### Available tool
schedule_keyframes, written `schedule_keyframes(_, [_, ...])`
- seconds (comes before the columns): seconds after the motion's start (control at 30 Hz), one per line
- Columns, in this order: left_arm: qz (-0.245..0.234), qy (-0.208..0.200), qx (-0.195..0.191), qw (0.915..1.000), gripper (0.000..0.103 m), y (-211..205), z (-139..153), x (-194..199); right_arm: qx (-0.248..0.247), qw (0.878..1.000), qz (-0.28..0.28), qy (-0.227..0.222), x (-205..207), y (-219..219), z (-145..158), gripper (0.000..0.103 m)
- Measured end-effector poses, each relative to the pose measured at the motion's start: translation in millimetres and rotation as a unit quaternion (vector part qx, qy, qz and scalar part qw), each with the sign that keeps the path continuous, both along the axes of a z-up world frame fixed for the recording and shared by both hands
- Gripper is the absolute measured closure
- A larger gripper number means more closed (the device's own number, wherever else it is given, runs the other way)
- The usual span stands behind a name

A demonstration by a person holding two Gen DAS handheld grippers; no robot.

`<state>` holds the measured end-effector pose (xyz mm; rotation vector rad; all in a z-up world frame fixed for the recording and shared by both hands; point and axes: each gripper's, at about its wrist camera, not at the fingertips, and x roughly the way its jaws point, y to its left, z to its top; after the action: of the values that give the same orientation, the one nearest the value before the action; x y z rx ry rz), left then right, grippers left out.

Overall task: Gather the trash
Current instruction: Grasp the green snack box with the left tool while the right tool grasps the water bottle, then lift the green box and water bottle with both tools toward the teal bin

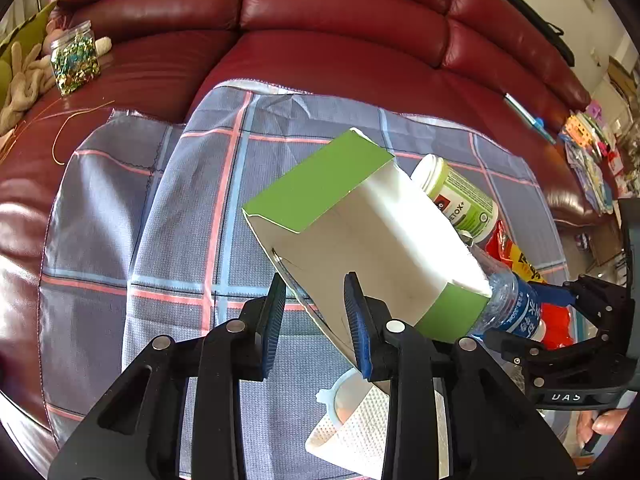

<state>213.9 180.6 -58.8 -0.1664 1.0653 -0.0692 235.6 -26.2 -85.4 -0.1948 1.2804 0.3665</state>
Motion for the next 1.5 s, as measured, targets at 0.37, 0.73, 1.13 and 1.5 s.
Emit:
schedule_keyframes(0.37, [0.007,-0.02,-0.004,0.9998,0.079,-5,-1,-3,0.011,1.0,-0.001,0.002,-2,-3,-22,0.031])
schedule_keyframes(0.73, [0.001,-0.062,0.036,0.9974,0.102,-23,29,-23,0.086,0.995,-0.048,-0.026,-23,-34,26,0.032])
schedule_keyframes(1.13, [-0.027,-0.106,0.035,0.9934,0.102,-65,75,-57,0.124,0.986,-0.094,-0.067,-53,-90,71,0.032])
schedule_keyframes(1.5, [-0.122,-0.115,0.004,0.9858,0.102,-163,93,-82,0.139,0.968,-0.176,-0.109,-106,-199,99,0.032])
